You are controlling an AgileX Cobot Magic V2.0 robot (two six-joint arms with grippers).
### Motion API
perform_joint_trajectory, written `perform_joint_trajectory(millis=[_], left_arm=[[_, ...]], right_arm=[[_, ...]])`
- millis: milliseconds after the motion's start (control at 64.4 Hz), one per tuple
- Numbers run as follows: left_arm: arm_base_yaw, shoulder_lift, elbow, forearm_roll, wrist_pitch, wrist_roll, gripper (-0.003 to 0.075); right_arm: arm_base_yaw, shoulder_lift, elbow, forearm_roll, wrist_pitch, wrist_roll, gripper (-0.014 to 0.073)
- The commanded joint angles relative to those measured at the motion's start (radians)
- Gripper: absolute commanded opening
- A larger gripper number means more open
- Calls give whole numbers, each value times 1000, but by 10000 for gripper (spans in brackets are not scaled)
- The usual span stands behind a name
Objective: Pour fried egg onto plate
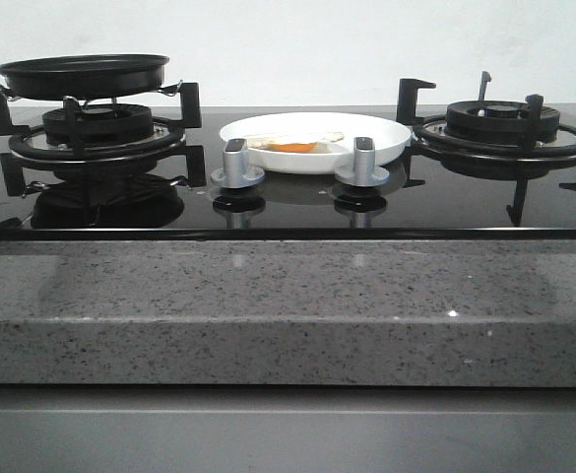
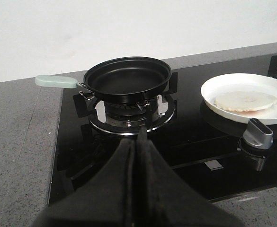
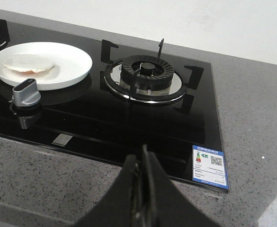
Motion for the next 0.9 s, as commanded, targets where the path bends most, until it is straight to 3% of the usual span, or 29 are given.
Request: perform_joint_trajectory(millis=[0, 637, 885], left_arm=[[-8, 11, -30, -2, -86, -10, -19], [-5, -6, -3, 11, -103, -10, -19], [124, -229, 171, 11, -109, -10, -19]], right_arm=[[1, 12, -23, -13, -87, -2, -67], [1, 12, -23, -13, -87, -2, -67], [1, 12, -23, -13, -87, -2, -67]])
